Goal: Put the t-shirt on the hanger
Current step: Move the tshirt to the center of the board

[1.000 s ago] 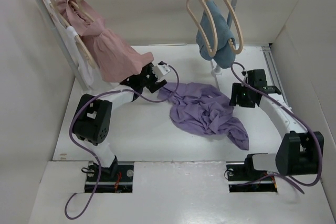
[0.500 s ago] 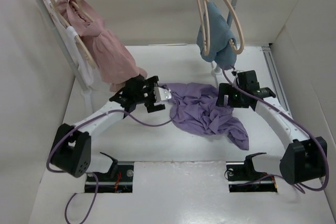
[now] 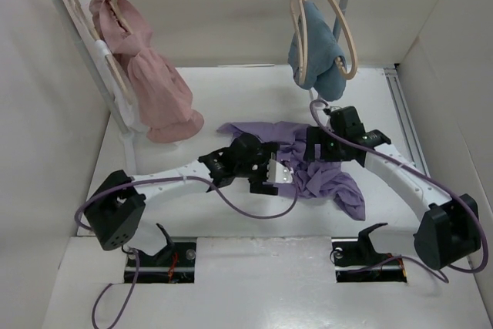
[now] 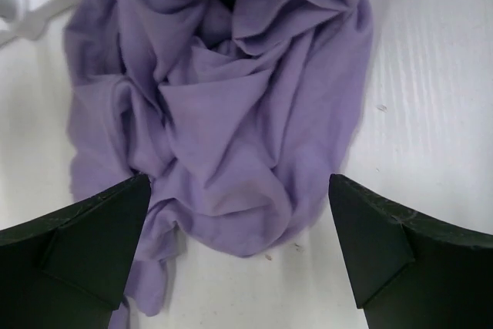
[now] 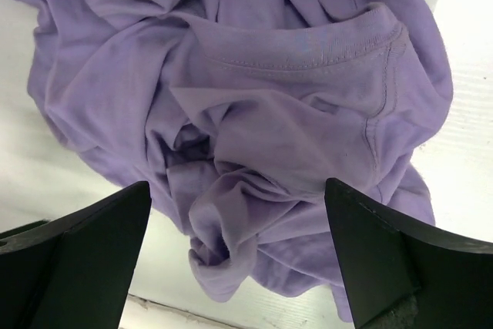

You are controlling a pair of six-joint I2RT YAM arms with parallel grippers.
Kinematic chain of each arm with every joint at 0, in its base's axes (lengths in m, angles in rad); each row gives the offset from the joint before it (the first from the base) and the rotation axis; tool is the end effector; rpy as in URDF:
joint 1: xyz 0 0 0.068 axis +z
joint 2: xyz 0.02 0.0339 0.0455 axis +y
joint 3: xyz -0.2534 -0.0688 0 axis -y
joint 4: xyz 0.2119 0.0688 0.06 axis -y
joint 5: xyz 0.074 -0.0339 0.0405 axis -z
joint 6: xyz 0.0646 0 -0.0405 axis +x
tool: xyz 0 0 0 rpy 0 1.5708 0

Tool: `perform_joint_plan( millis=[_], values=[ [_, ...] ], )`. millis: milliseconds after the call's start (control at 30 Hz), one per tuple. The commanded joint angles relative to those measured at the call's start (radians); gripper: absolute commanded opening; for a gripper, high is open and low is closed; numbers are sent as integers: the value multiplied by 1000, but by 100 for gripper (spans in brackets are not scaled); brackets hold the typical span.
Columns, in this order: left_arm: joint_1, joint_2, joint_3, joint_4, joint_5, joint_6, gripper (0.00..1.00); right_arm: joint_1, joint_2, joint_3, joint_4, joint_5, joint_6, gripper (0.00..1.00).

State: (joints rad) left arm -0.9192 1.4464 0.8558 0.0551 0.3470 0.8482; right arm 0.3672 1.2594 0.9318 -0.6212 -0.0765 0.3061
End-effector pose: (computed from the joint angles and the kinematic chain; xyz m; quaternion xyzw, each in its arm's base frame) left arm 0.1729 -0.2629 0.2280 0.7159 0.4769 -0.1672 0.4818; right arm 0.2250 0.0918 0.2308 -0.0408 0.9505 0.1354 0.2766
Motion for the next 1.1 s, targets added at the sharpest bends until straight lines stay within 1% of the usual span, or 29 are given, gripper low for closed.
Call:
perform_joint_plan(
  millis=[0, 67, 100, 133, 167, 200, 233, 267, 300, 333, 367, 433, 467, 567, 600, 633, 700, 733, 767, 800, 833, 933, 967, 1000, 1033, 1067],
  values=[
    [0, -107, -8, 135, 0, -44, 100, 36, -12, 10, -3, 98, 22, 98],
    [0, -145, 2, 156, 0, -90, 100, 50, -12, 19, -17, 139, 22, 98],
    [0, -146, 2, 182, -20, -244, 100, 64, -12, 19, -17, 139, 22, 98],
    [0, -146, 2, 215, -148, -358, 100, 64, -12, 19, -17, 152, 22, 98],
    [0, -146, 2, 232, -217, -445, 100, 73, -12, 19, -17, 167, 22, 98],
    [14, -121, 2, 232, -206, -483, 100, 73, -12, 19, -17, 167, 22, 98],
    [23, -101, 23, 201, -130, -354, 90, 73, -12, 19, -26, 176, 33, 98],
    [14, -54, 41, 78, 14, -272, 86, 73, -12, 19, -26, 176, 44, 98],
    [-7, -29, 64, 21, 29, -221, 88, 73, -12, 19, -26, 176, 44, 98],
    [-36, -6, 78, -4, -2, -221, 88, 73, -24, 19, -26, 176, 69, 98],
    [-82, 37, 87, -23, -49, -257, 90, 73, -34, 19, -35, 164, 70, 98],
    [-104, 72, 88, -14, -72, -284, 97, 73, -43, 19, -47, 153, 112, 98],
    [-119, 101, 68, 6, -54, -284, 100, 73, -52, 19, -66, 153, 125, 98],
    [-159, 144, 14, 75, -66, -284, 100, 73, -61, 19, -84, 162, 159, 98],
    [-196, 185, 0, 147, -139, -284, 100, 73, -61, 19, -97, 162, 159, 98],
    [-210, 210, 0, 176, -179, -284, 100, 82, -61, 19, -97, 162, 168, 98],
    [-210, 255, 12, 215, -238, -275, 100, 82, -61, -10, -97, 149, 168, 97],
    [-210, 293, 23, 227, -278, -275, 98, 93, -61, -19, -97, 149, 168, 97],
    [-210, 310, 35, 227, -278, -253, 96, 93, -61, -34, -97, 149, 168, 96],
    [-219, 342, 35, 216, -295, -220, 87, 93, -75, -54, -78, 139, 168, 95],
    [-219, 354, 35, 216, -310, -219, 80, 93, -75, -54, -66, 129, 168, 94],
    [-219, 355, 14, 216, -322, -210, 58, 93, -87, -86, -46, 119, 177, 91],
    [-219, 341, -1, 251, -322, -190, 56, 93, -87, -96, -31, 110, 177, 91],
    [-219, 341, -15, 264, -322, -178, 52, 93, -87, -115, -16, 110, 177, 88],
    [-219, 341, -27, 264, -322, -164, 47, 93, -87, -126, -5, 110, 186, 87],
    [-219, 341, -40, 255, -322, -150, 23, 93, -87, -137, 17, 97, 186, 85]
  ],
)
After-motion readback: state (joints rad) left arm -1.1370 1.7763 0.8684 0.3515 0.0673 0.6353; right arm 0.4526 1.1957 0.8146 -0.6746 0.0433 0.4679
